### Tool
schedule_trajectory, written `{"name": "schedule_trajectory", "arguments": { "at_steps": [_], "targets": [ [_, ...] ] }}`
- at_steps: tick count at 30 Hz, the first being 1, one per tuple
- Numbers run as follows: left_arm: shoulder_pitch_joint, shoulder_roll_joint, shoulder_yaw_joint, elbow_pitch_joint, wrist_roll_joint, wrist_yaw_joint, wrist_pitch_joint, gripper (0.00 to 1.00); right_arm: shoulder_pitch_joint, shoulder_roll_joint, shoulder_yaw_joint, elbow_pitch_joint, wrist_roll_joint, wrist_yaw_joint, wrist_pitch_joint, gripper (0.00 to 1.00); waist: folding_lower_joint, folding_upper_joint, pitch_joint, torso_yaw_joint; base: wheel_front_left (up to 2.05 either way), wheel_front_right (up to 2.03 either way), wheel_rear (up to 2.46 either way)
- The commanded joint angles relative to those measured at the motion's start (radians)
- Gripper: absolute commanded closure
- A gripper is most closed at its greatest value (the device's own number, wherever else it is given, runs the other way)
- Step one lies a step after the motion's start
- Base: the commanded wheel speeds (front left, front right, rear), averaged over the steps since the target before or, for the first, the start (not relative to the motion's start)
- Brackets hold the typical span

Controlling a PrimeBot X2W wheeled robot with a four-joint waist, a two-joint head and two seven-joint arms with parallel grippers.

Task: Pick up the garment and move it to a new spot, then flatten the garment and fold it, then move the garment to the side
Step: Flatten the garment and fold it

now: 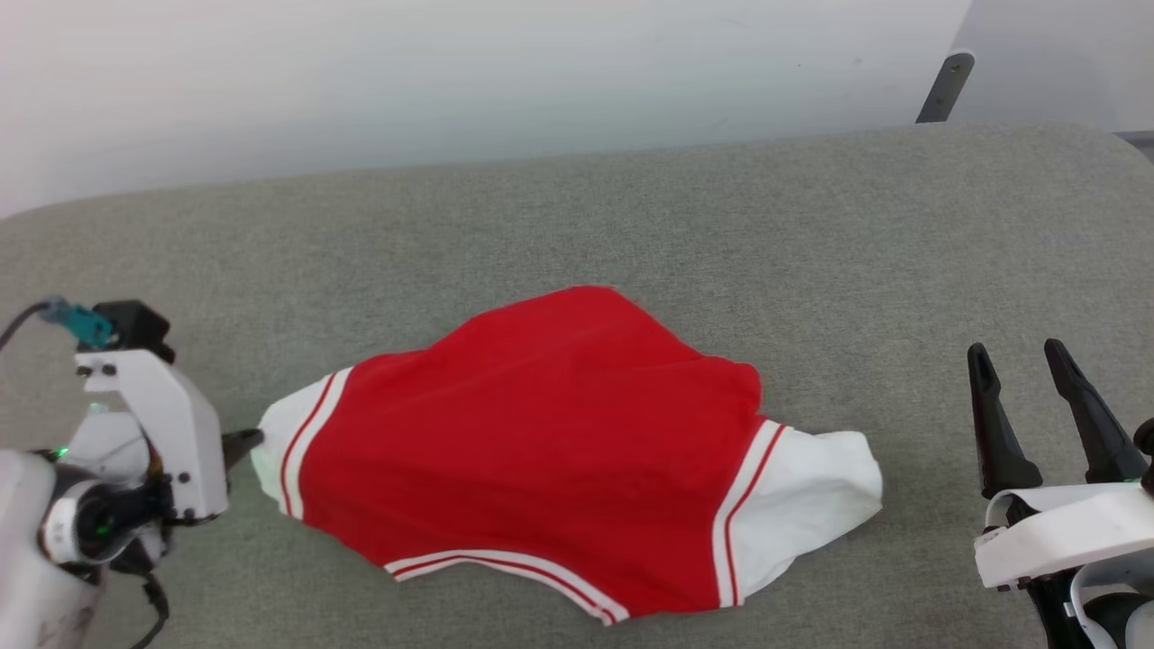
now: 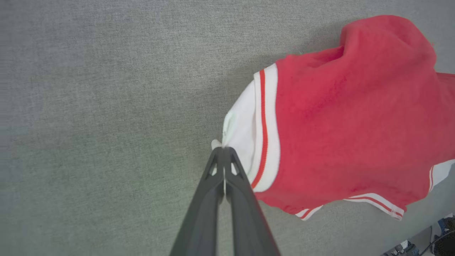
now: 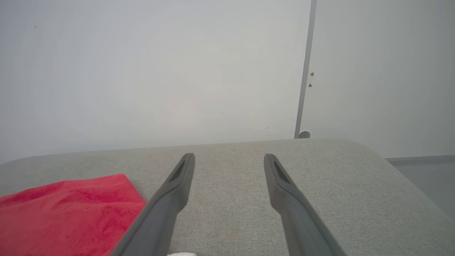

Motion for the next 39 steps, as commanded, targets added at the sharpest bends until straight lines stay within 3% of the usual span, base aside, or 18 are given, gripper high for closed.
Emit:
{"name": "schedule_trajectory", "arguments": {
  "at_steps": [1,8,16,27,34,36,38,39],
  "targets": [
    [0.013,0.011,0.007,-0.005,0.001,0.007,-0.006,1.00,0.009,-0.001,-0.003,-0.004,0.001,0.000,0.003,0.00,0.0000,0.0000,0.000,0.002,0.00,0.00,0.00],
    [0.040,0.021,0.019,-0.037,0.001,0.024,-0.027,1.00,0.009,-0.002,0.000,-0.004,0.006,0.000,0.000,0.00,0.0000,0.0000,0.003,0.005,0.00,0.00,0.00],
    [-0.003,-0.026,-0.013,-0.188,-0.021,0.024,0.014,1.00,0.010,-0.002,-0.002,-0.011,0.005,0.000,0.004,0.00,0.0000,0.0000,0.012,0.005,0.00,0.00,0.00],
    [-0.057,-0.123,-0.151,-0.419,-0.010,0.033,0.131,1.00,-0.021,0.010,0.000,-0.002,0.009,0.000,-0.014,0.00,0.0000,0.0000,0.052,-0.033,0.00,0.00,0.00],
    [-0.054,-0.165,-0.253,-0.429,0.026,0.011,0.168,1.00,-0.033,0.018,0.002,0.016,0.011,0.000,-0.039,0.00,0.0000,0.0000,0.081,-0.061,0.00,0.00,0.00],
    [-0.047,-0.174,-0.274,-0.406,0.042,-0.004,0.159,0.76,-0.037,0.022,0.005,0.025,0.012,0.000,-0.046,0.00,0.0000,0.0000,0.088,-0.068,0.00,0.00,0.00],
    [-0.043,-0.184,-0.294,-0.378,0.056,-0.020,0.145,0.65,-0.041,0.026,0.009,0.032,0.011,0.000,-0.052,0.00,0.0000,0.0000,0.093,-0.073,0.00,0.00,0.00],
    [-0.044,-0.186,-0.302,-0.365,0.064,-0.027,0.136,0.51,-0.043,0.028,0.012,0.035,0.011,0.000,-0.055,0.00,0.0000,0.0000,0.095,-0.076,0.00,0.00,0.00]
  ]
}}
